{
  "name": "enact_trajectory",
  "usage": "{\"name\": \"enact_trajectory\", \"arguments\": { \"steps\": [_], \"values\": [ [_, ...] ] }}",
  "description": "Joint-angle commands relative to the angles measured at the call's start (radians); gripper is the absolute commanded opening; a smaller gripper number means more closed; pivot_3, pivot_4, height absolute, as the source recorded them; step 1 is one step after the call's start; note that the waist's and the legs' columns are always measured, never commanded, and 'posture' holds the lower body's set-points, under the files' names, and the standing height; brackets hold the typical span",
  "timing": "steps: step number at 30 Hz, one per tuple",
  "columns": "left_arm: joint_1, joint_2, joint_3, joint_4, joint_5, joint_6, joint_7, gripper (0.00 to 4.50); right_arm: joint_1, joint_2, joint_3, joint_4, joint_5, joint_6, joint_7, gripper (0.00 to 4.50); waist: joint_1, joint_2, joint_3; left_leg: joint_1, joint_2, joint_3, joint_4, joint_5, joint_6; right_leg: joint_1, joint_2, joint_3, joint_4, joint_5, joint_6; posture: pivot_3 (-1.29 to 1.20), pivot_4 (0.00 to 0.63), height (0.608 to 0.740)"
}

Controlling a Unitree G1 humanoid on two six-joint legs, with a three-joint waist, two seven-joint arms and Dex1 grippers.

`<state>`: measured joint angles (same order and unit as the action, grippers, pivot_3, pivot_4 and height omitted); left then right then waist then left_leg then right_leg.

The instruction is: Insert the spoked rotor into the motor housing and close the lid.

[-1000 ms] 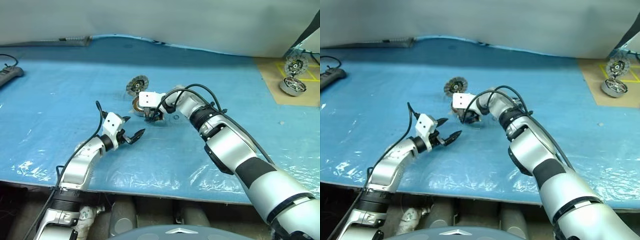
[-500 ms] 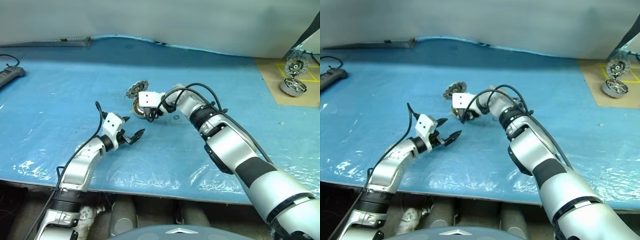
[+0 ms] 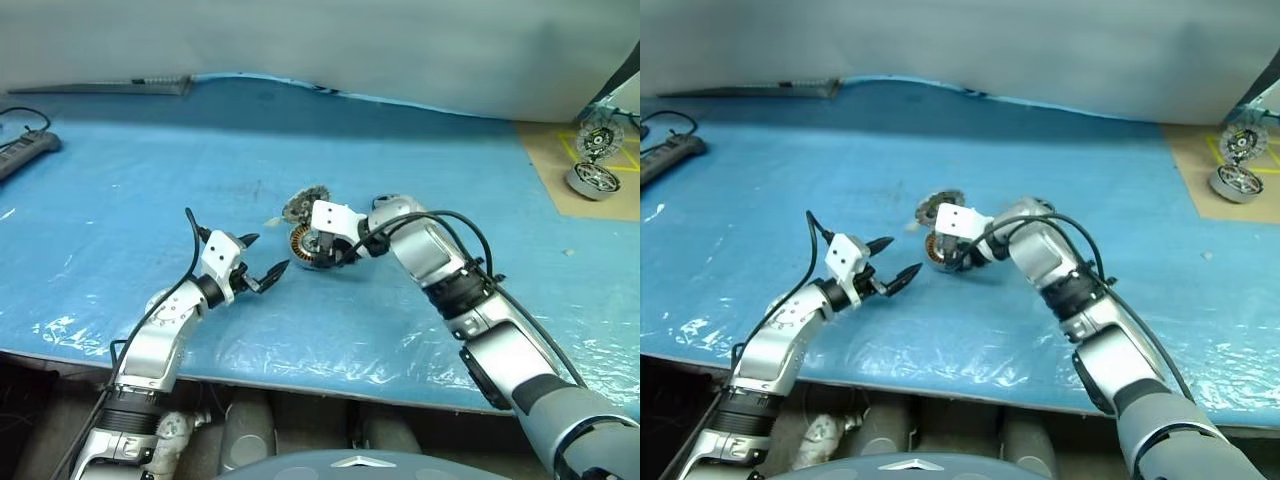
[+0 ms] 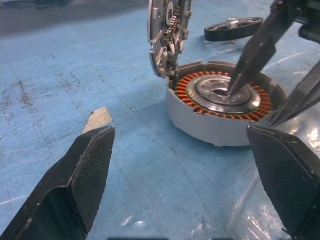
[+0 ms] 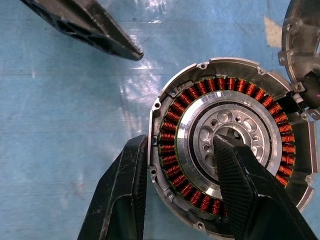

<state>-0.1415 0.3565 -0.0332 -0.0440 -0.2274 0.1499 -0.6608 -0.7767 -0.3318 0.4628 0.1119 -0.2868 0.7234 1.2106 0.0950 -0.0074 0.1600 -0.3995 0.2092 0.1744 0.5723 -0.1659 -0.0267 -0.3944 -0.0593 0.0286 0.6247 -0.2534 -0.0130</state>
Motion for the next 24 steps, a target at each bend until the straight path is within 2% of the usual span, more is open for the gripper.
{"name": "enact_trajectory", "arguments": {
  "steps": [1, 10, 18, 24],
  "values": [
    [0.005, 0.001, 0.009, -0.050, -0.021, -0.012, -0.005, 4.50, 0.103, -0.055, 0.047, -0.143, 0.032, 0.222, 0.015, 1.67, 0.002, 0.000, 0.000, 0.000, 0.000, 0.000, -0.001, 0.000, 0.000, 0.000, 0.000, 0.000, -0.001, 0.000, 0.000, 0.00, 0.150, 0.740],
    [0.008, 0.004, -0.002, -0.096, -0.032, 0.017, -0.008, 4.50, 0.190, -0.060, 0.023, -0.376, 0.102, 0.503, -0.166, 1.67, 0.001, 0.000, -0.001, 0.003, -0.002, 0.000, -0.005, 0.000, -0.001, 0.000, -0.001, 0.002, -0.002, -0.001, 0.001, 0.00, 0.150, 0.740],
    [0.001, 0.006, -0.017, -0.113, -0.032, 0.039, -0.012, 4.50, 0.162, 0.076, -0.060, -0.345, 0.160, 0.589, -0.386, 1.67, -0.010, 0.000, -0.001, 0.007, -0.002, 0.000, -0.009, 0.000, -0.001, 0.000, 0.000, 0.005, -0.002, -0.001, 0.002, 0.00, 0.150, 0.740],
    [0.007, 0.010, -0.016, -0.109, -0.035, 0.038, -0.025, 4.50, 0.108, 0.089, -0.079, -0.360, 0.232, 0.614, -0.448, 3.60, -0.017, 0.000, -0.001, 0.008, -0.002, 0.000, -0.011, 0.000, -0.001, -0.002, -0.001, 0.007, -0.002, -0.002, 0.003, 0.00, 0.150, 0.740]
  ]
}}
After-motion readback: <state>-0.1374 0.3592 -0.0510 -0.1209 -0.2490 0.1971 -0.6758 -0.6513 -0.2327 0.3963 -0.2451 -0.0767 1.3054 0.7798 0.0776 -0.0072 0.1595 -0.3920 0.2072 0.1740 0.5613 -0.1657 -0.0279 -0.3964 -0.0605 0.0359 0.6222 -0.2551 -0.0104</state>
